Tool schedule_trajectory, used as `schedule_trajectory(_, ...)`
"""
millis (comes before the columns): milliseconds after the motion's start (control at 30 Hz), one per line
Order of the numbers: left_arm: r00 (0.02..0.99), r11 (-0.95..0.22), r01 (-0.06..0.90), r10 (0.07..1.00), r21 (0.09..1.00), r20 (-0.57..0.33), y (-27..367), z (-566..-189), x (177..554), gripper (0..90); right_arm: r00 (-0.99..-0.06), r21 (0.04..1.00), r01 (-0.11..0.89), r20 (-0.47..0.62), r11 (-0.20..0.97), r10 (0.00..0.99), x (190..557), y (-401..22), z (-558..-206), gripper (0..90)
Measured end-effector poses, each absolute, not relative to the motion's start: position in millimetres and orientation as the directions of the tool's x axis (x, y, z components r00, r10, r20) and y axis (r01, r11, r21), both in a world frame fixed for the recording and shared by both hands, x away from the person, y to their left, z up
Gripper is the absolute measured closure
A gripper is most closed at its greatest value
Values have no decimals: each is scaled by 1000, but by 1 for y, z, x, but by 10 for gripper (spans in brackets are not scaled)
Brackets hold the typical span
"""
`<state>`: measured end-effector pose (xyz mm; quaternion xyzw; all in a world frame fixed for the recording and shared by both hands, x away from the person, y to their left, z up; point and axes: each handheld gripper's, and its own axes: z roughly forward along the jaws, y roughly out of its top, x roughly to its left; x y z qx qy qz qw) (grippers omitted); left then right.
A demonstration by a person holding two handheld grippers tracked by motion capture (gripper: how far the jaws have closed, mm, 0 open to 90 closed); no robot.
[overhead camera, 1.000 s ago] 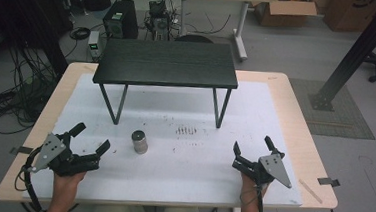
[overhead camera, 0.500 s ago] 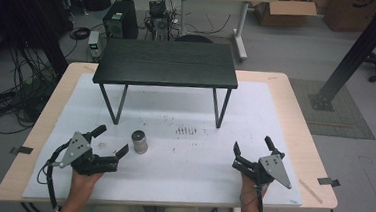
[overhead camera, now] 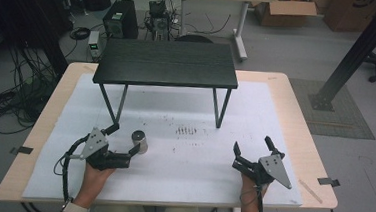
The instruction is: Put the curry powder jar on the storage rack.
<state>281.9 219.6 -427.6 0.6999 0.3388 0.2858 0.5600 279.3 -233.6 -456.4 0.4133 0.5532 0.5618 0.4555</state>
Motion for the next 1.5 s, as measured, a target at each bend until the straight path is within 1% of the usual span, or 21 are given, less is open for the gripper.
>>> schedule_trajectory(233, 611, -174, 169, 791, 970, 36, 214, -432, 288, 19, -244, 998, -57, -40, 27, 969, 279, -234, -456, 0)
schedule_trajectory(300, 609, -188, 177, 792, 966, 42, 211, -433, 290, 34, -244, 998, -56, -40, 27, 969, 279, -234, -456, 0)
schedule_trajectory(700, 620, -204, 207, 784, 957, 33, 208, -439, 296, 51, -244, 998, -59, -41, 28, 969, 279, -234, -456, 0)
schedule_trajectory(933, 626, -225, 243, 780, 944, 25, 206, -445, 300, 128, -245, 998, -60, -41, 27, 969, 279, -234, -457, 0)
schedule_trajectory(967, 626, -221, 243, 779, 944, 21, 206, -445, 301, 128, -245, 998, -60, -41, 27, 969, 279, -234, -457, 0)
schedule_trajectory(1033, 630, -206, 246, 776, 947, 5, 207, -445, 301, 173, -245, 998, -59, -41, 28, 969, 279, -234, -457, 0)
schedule_trajectory(1200, 643, -215, 240, 766, 947, 11, 207, -445, 301, 249, -246, 998, -60, -42, 28, 968, 279, -234, -457, 0)
schedule_trajectory(1333, 652, -213, 240, 759, 947, 5, 208, -445, 301, 340, -245, 998, -61, -42, 28, 969, 279, -234, -457, 0)
schedule_trajectory(1467, 654, -207, 247, 756, 947, -5, 208, -445, 302, 376, -246, 998, -61, -41, 27, 968, 279, -234, -457, 0)
schedule_trajectory(1500, 655, -207, 248, 755, 947, -6, 209, -445, 302, 409, -246, 998, -61, -41, 27, 968, 279, -234, -457, 0)
